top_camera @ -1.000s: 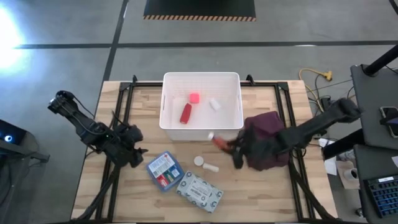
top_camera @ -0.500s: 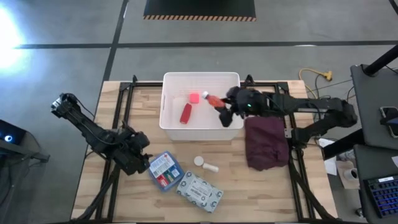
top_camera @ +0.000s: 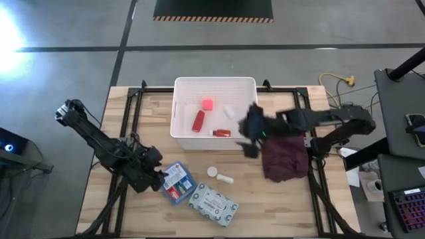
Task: Pick & place medical supplies in basket/bin
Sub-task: Put the orange pill bottle into the white basket
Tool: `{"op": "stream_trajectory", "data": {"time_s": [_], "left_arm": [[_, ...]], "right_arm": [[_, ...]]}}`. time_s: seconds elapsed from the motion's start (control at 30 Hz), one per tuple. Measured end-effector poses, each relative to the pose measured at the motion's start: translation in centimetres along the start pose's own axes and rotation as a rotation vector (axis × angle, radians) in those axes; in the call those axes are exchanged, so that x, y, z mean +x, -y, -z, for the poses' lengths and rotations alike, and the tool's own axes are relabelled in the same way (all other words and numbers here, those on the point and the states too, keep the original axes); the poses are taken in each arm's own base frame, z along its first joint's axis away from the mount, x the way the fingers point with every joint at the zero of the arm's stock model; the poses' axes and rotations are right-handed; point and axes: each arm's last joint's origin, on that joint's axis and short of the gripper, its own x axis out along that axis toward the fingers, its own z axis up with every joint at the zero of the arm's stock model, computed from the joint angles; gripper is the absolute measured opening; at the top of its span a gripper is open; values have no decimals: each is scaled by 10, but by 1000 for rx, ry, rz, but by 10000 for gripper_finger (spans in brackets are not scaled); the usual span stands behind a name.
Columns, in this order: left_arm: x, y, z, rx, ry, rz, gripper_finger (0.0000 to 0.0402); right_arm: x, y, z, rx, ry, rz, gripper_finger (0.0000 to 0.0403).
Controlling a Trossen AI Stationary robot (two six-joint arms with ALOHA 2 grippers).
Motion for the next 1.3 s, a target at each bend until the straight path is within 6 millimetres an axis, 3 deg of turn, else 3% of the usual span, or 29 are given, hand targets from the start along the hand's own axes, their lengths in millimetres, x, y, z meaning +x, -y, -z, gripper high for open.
{"op": "stream_trajectory", "data": {"time_s": [0.13, 0.3, 0.6, 0.73, 1.0, 1.3], "left_arm": [[15, -4, 8, 13, 13, 6, 241], [31, -8, 14, 101, 32, 15, 241], [34, -9, 13, 255, 42, 34, 241], [39, -13, 10, 350, 39, 8, 242], [63, -18, -12, 515, 51, 105, 223], [95, 0, -44, 433, 210, 243, 154]], "right_arm": [[-17, -41, 37, -46, -67, 14, 343], [1, -74, 77, 65, -103, -45, 332], [73, -114, 87, 218, 7, -179, 331], [89, -121, 91, 245, -44, -171, 330], [65, -117, 99, 434, -114, -80, 329], [21, -114, 142, 432, -159, 46, 329]]}}
